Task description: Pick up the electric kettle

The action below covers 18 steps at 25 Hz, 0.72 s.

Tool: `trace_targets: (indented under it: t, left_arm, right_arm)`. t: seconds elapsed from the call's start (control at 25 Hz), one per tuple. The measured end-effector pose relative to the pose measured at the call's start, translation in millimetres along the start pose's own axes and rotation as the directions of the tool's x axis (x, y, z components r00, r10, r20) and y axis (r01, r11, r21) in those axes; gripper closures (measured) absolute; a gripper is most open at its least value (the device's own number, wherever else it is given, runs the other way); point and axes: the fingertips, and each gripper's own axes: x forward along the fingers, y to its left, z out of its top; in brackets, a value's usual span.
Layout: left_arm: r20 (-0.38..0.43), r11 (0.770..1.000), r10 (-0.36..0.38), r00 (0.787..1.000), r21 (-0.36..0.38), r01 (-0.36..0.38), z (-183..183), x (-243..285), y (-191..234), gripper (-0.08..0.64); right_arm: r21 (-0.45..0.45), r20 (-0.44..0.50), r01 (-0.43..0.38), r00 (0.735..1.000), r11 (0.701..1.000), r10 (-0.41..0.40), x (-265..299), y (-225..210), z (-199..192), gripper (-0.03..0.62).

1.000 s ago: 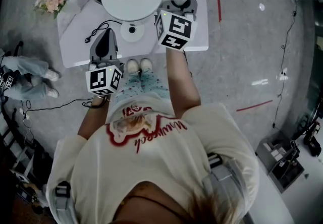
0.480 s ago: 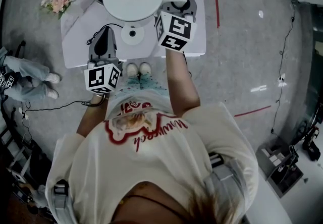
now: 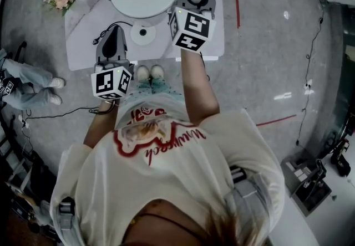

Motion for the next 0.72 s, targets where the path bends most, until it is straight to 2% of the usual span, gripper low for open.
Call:
trace_targets:
  t: [0.36,0.72]
  left_arm:
    - [-0.002,1.000,0.011,1.000,-0.007,-0.011,-9,-10,-7,0.561]
    - [0.017,1.000,0.022,1.000,-0.004,-0.022,-17,-11,-12,0.561]
  right_arm:
    - [0.034,-0.005,-0.021,1.000,0.999,0.021,-6,2,-6,0.506]
    - [0.024,0.003,-0.042,0.999,0.999,0.042,-10,-2,-8,0.506]
